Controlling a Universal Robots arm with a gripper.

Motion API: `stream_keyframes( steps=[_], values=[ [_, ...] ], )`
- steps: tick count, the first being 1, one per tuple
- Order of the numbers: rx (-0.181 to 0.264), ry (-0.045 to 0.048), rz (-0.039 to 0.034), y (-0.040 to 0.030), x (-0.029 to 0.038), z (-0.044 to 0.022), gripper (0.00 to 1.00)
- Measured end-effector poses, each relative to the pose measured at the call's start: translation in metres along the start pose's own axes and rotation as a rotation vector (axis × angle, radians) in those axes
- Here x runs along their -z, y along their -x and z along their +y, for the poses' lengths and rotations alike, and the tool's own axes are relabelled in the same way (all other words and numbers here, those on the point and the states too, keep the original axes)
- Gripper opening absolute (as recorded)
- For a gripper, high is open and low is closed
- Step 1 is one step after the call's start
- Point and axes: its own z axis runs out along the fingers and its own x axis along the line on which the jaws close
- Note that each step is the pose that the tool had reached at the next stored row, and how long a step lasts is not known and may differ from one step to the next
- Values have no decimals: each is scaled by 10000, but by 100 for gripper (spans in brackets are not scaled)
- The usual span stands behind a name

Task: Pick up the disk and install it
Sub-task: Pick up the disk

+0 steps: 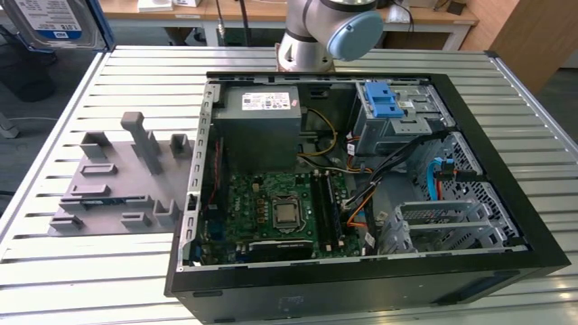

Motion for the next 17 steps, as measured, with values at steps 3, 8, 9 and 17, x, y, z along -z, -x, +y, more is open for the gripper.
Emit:
stream_keyframes(
  steps=[3, 8, 9, 17],
  values=[
    [0, 0, 0, 0, 0, -12, 36],
    [0, 0, 0, 0, 1, -33, 36],
    [0, 1, 0, 0, 1, -38, 36],
    [-1, 0, 0, 1, 2, -85, 36]
  ],
)
